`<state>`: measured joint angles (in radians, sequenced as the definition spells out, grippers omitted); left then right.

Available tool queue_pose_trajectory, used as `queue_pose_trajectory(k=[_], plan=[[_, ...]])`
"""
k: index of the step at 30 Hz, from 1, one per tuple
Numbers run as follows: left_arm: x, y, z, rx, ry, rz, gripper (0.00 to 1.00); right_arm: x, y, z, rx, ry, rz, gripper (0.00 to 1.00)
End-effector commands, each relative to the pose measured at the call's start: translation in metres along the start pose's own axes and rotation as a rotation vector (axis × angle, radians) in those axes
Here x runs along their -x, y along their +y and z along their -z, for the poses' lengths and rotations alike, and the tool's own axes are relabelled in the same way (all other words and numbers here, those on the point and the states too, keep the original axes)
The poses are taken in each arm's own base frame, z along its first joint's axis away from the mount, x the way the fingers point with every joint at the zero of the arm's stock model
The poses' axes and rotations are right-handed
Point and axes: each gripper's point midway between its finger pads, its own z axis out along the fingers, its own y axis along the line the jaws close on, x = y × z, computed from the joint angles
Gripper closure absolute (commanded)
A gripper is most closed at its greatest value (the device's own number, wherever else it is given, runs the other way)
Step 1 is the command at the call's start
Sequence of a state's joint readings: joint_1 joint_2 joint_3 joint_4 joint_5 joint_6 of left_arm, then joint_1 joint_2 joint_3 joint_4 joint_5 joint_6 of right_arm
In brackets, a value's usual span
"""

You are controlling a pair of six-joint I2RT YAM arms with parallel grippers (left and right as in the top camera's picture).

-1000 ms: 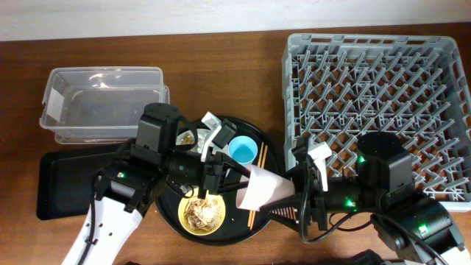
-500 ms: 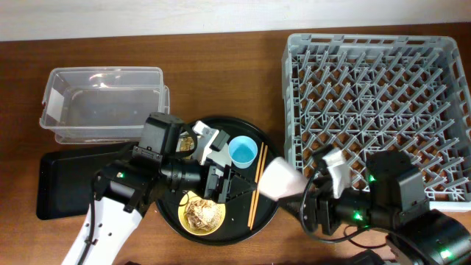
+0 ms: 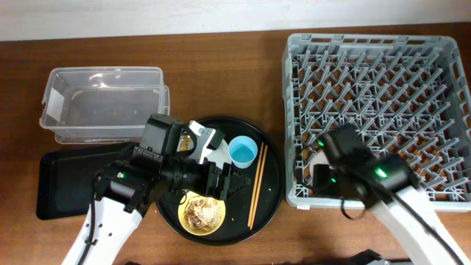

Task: Sort waste into correct bins and load items into the dishwasher rack
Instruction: 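Carry the pink cup into the grey rack and open the right gripper, then grasp the yellow bowl rim with the left gripper and lift it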

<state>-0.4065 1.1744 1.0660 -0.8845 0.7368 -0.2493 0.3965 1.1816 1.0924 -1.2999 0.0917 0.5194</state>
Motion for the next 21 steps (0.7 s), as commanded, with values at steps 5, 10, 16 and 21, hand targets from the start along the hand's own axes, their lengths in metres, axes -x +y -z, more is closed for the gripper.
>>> queue_pose_trajectory(k=[5, 10, 16, 21], plan=[[-0.001, 0.007, 0.003, 0.057, -0.003, -0.007, 0.01, -0.006, 0.014, -0.048, -0.057, 0.232, 0.067, 0.26], [-0.002, 0.024, 0.004, 0.162, -0.008, 0.001, 0.01, 0.011, 0.022, -0.031, -0.013, 0.152, 0.048, 0.00], [-0.030, 0.061, 0.008, 0.466, 0.045, 0.120, 0.09, 0.049, 0.034, 0.067, 0.185, -0.193, -0.037, 0.01], [-0.066, 0.079, -0.013, 0.674, 0.082, 0.165, 0.39, 0.039, 0.031, 0.137, 0.369, -0.396, -0.058, 0.01]])
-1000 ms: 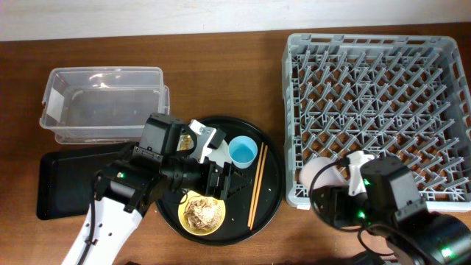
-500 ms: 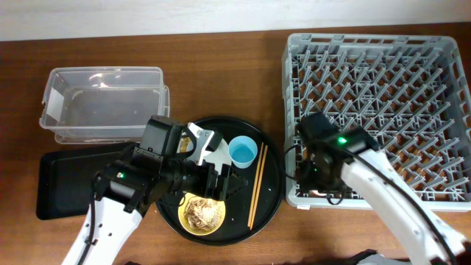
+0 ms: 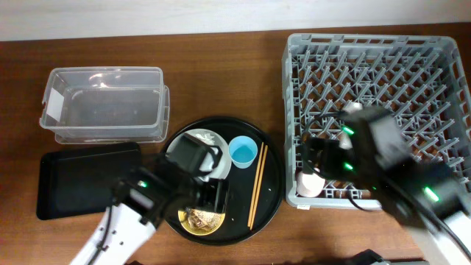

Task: Sort waste into correct bins and load items into the dishwasher rack
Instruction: 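Grasp the yellow bowl rim with the left gripper and lift it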

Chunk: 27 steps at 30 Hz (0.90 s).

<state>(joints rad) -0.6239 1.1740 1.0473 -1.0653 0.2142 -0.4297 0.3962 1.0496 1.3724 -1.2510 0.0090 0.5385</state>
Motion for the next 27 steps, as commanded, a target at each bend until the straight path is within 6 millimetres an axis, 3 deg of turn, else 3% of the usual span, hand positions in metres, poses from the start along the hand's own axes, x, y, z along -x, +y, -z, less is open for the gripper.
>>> queue_pose_trajectory(k=[1, 5, 10, 14, 17, 20, 21, 23, 25, 27], plan=[[-0.019, 0.020, -0.029, 0.210, -0.006, 0.077, 0.41, -0.004, 0.004, 0.026, 0.070, -0.051, -0.017, 0.01], [-0.036, 0.004, -0.081, 0.238, 0.074, -0.014, 0.55, -0.013, -0.001, 0.034, 0.067, -0.044, -0.018, 0.01], [-0.047, 0.020, -0.130, 0.376, 0.164, -0.019, 0.78, -0.017, -0.003, 0.027, 0.045, -0.009, -0.018, 0.01], [-0.056, 0.030, -0.146, 0.421, 0.212, 0.010, 0.92, -0.021, -0.006, 0.020, 0.019, 0.033, -0.018, 0.01], [-0.052, 0.022, -0.141, 0.403, 0.215, 0.013, 0.94, -0.021, -0.006, 0.016, 0.009, 0.049, -0.018, 0.01], [-0.039, 0.007, -0.110, 0.388, 0.193, 0.012, 0.89, -0.021, -0.006, 0.015, 0.009, 0.050, -0.014, 0.01], [-0.033, 0.004, -0.096, 0.386, 0.169, 0.009, 0.81, -0.021, -0.006, 0.015, 0.008, 0.050, -0.014, 0.01], [-0.024, 0.006, -0.073, 0.398, 0.101, 0.002, 0.48, -0.022, -0.006, 0.015, 0.008, 0.051, -0.014, 0.01], [-0.020, 0.018, -0.059, 0.462, 0.051, 0.011, 0.43, -0.023, -0.007, 0.015, 0.005, 0.055, -0.015, 0.01], [-0.023, 0.025, -0.062, 0.489, 0.059, 0.018, 0.43, -0.023, -0.007, 0.015, 0.005, 0.055, -0.015, 0.01]])
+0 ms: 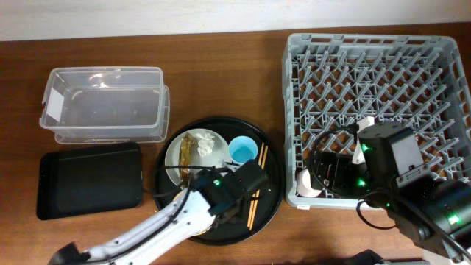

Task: Sort waste into correct bins and load items into the dishwasher rack
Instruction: 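Grasp the yellow bowl rim with the left gripper and lift it, then tip the yellow bowl over the flat black tray to dump scraps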

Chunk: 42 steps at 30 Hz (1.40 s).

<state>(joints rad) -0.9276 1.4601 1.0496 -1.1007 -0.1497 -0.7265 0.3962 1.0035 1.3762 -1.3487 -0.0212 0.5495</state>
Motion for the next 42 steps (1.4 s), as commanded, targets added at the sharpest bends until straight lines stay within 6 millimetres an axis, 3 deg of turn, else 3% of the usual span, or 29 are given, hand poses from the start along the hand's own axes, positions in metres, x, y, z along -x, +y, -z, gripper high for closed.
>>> queue_pose_trajectory(k=[1, 3, 4, 6, 10, 14, 19, 22, 27, 34, 38, 42], plan=[[0.005, 0.014, -0.007, 0.076, -0.041, 0.029, 0.43, 0.000, 0.001, 0.001, 0.004, -0.001, -0.003, 0.01], [-0.005, 0.019, -0.024, 0.100, -0.010, 0.037, 0.44, 0.000, 0.001, 0.001, 0.004, -0.001, -0.003, 0.01], [-0.013, 0.018, -0.039, 0.097, 0.016, 0.034, 0.51, 0.000, 0.001, 0.001, 0.004, -0.001, -0.003, 0.01], [-0.023, 0.007, -0.061, 0.053, 0.064, 0.035, 0.80, 0.000, 0.001, 0.001, 0.004, -0.001, -0.003, 0.01], [-0.028, 0.001, -0.080, 0.054, 0.104, 0.032, 1.00, 0.000, 0.001, 0.001, 0.004, -0.001, -0.003, 0.01], [-0.021, -0.003, -0.072, 0.039, 0.091, 0.032, 1.00, 0.000, 0.001, 0.001, 0.004, -0.001, -0.003, 0.01], [0.002, -0.006, -0.022, 0.014, 0.037, -0.020, 1.00, 0.000, 0.001, 0.001, 0.004, -0.001, -0.003, 0.01], [0.022, 0.018, 0.019, -0.037, 0.015, 0.013, 1.00, 0.000, 0.001, 0.001, 0.004, -0.001, -0.003, 0.01], [0.048, 0.067, 0.045, -0.247, -0.008, 0.130, 1.00, 0.000, 0.000, 0.001, -0.003, -0.005, -0.003, 0.01], [0.088, 0.164, 0.056, -0.699, -0.166, 0.372, 1.00, 0.000, 0.000, 0.001, -0.003, -0.005, -0.003, 0.01], [0.093, 0.219, 0.036, -0.860, -0.242, 0.525, 1.00, 0.000, 0.000, 0.001, -0.002, -0.005, -0.003, 0.02], [0.104, 0.242, 0.041, -1.150, -0.374, 0.639, 1.00, 0.000, 0.000, 0.001, -0.003, -0.004, -0.003, 0.01]])
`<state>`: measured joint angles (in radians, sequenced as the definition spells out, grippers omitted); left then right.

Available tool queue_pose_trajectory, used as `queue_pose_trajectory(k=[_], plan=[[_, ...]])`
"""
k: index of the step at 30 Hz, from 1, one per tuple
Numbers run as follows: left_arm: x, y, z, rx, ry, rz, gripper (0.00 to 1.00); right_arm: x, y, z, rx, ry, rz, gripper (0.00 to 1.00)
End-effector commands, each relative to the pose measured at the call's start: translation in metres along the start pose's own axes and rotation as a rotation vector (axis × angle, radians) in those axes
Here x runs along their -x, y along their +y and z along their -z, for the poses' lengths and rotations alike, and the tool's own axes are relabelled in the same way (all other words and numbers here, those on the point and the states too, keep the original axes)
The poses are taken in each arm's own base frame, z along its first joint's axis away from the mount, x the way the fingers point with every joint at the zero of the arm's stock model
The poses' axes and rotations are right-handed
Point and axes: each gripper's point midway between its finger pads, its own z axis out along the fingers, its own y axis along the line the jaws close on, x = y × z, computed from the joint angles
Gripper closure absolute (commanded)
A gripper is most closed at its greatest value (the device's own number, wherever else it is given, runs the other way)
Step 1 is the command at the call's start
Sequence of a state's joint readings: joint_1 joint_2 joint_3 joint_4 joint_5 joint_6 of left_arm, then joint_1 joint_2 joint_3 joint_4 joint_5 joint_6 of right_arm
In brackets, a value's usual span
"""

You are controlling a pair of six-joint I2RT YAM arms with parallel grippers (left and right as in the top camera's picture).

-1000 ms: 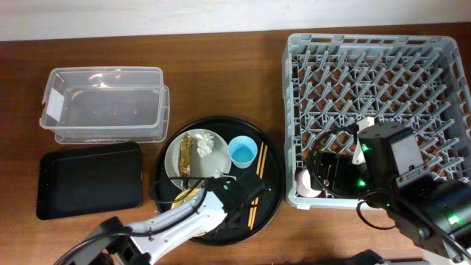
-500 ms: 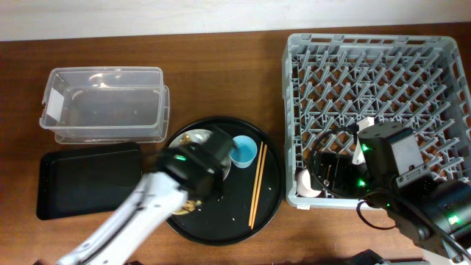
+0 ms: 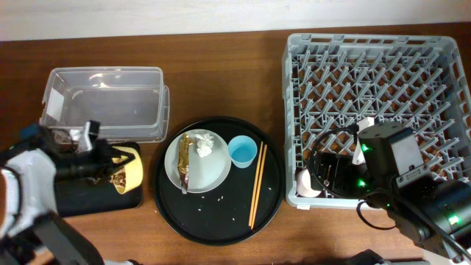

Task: Sort waste into correct bins and load items into the dishwasher rack
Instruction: 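Tip the yellow bowl over the flat black tray to dump scraps, then set the empty yellow bowl back on the round tray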

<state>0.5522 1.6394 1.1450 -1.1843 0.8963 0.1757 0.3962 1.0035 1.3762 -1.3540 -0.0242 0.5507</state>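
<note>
My left gripper [image 3: 105, 168] is shut on the rim of a yellow bowl [image 3: 126, 175], held tipped on its side over the black bin [image 3: 73, 197], with brown food scraps showing at its mouth. On the round black tray [image 3: 221, 217] lie a white plate [image 3: 213, 168] with a banana peel [image 3: 185, 158] and a crumpled tissue [image 3: 204, 143], a blue cup [image 3: 243, 152] and chopsticks [image 3: 256, 184]. My right gripper [image 3: 322, 173] stands open inside the grey dishwasher rack [image 3: 375, 55], beside a pale cup [image 3: 307, 184] in the rack's front left corner.
A clear plastic bin [image 3: 103, 103] stands behind the black bin at the far left. The rack fills the right half of the table. Bare brown tabletop [image 3: 221, 70] lies between the bins and the rack.
The left arm has left the round tray and now holds the yellow bowl, tipped, over the black bin at the left. The bowl is gone from the tray. The right arm has not moved.
First my left gripper hovered over the tray by the yellow bowl of scraps, while the right gripper sat at the rack's front left corner. Then the left closed in on the bowl and a pale cup showed in the rack. The bowl now hangs over the black bin.
</note>
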Motion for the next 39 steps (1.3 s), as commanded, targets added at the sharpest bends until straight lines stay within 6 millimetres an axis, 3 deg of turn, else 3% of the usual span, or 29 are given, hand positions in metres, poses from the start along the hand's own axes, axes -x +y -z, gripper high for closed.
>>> queue_pose_trajectory(k=[1, 5, 8, 13, 19, 21, 22, 23, 24, 25, 27, 28, 29, 31, 32, 33, 34, 35, 36, 37, 39], plan=[[0.023, -0.023, 0.019, -0.359, -0.114, -0.024, 1.00, 0.002, 0.000, 0.001, -0.003, -0.010, -0.002, 0.01], [0.033, -0.019, 0.040, -0.430, -0.205, 0.003, 1.00, 0.002, 0.000, 0.001, -0.002, -0.011, -0.003, 0.01], [0.037, -0.029, 0.061, -0.533, -0.291, -0.001, 1.00, 0.002, 0.000, 0.001, -0.003, -0.010, -0.002, 0.01], [0.038, -0.022, 0.058, -0.490, -0.301, -0.066, 1.00, 0.001, -0.001, 0.001, -0.004, -0.008, -0.003, 0.01], [0.032, -0.021, 0.055, -0.505, -0.264, 0.016, 1.00, 0.000, -0.001, 0.001, -0.006, -0.003, -0.003, 0.01], [0.035, -0.012, 0.052, -0.452, -0.286, -0.100, 1.00, -0.002, -0.002, 0.001, -0.012, 0.005, -0.003, 0.01], [0.032, -0.002, 0.045, -0.433, -0.223, 0.049, 1.00, -0.003, -0.003, 0.001, -0.014, 0.009, -0.003, 0.01], [0.026, -0.008, 0.045, -0.465, -0.207, 0.080, 1.00, -0.003, -0.003, 0.001, -0.015, 0.010, -0.003, 0.01], [0.025, -0.020, 0.050, -0.501, -0.277, -0.098, 1.00, -0.004, -0.004, 0.001, -0.016, 0.013, -0.003, 0.01], [0.026, -0.014, 0.048, -0.476, -0.274, -0.121, 1.00, -0.004, -0.003, 0.001, -0.016, 0.012, -0.003, 0.01], [0.018, -0.011, 0.044, -0.496, -0.189, 0.105, 1.00, -0.004, -0.004, 0.001, -0.016, 0.012, -0.003, 0.01], [0.020, -0.021, 0.050, -0.529, -0.253, -0.024, 1.00, -0.004, -0.003, 0.001, -0.016, 0.012, -0.003, 0.02], [0.023, -0.014, 0.047, -0.491, -0.281, -0.145, 1.00, -0.004, -0.003, 0.001, -0.015, 0.011, -0.003, 0.01], [0.019, 0.005, 0.036, -0.423, -0.172, 0.058, 1.00, -0.004, -0.003, 0.001, -0.013, 0.014, -0.003, 0.01], [0.014, -0.003, 0.039, -0.455, -0.170, 0.062, 1.00, -0.005, -0.003, 0.001, -0.011, 0.019, -0.003, 0.01], [0.012, -0.017, 0.045, -0.487, -0.217, -0.061, 1.00, -0.005, -0.003, 0.001, -0.012, 0.019, -0.003, 0.01], [0.011, -0.014, 0.045, -0.459, -0.213, -0.103, 1.00, -0.005, -0.003, 0.001, -0.011, 0.019, -0.004, 0.01], [0.007, -0.015, 0.044, -0.463, -0.174, -0.015, 1.00, -0.005, -0.003, 0.001, -0.011, 0.019, -0.003, 0.01], [0.000, -0.024, 0.045, -0.476, -0.155, -0.023, 1.00, -0.005, -0.003, 0.001, -0.011, 0.019, -0.003, 0.01], [-0.005, -0.031, 0.045, -0.471, -0.157, -0.121, 1.00, -0.005, -0.003, 0.001, -0.011, 0.019, -0.003, 0.01], [-0.010, -0.018, 0.035, -0.365, -0.080, -0.118, 1.00, -0.005, -0.003, 0.001, -0.010, 0.018, -0.004, 0.01]])
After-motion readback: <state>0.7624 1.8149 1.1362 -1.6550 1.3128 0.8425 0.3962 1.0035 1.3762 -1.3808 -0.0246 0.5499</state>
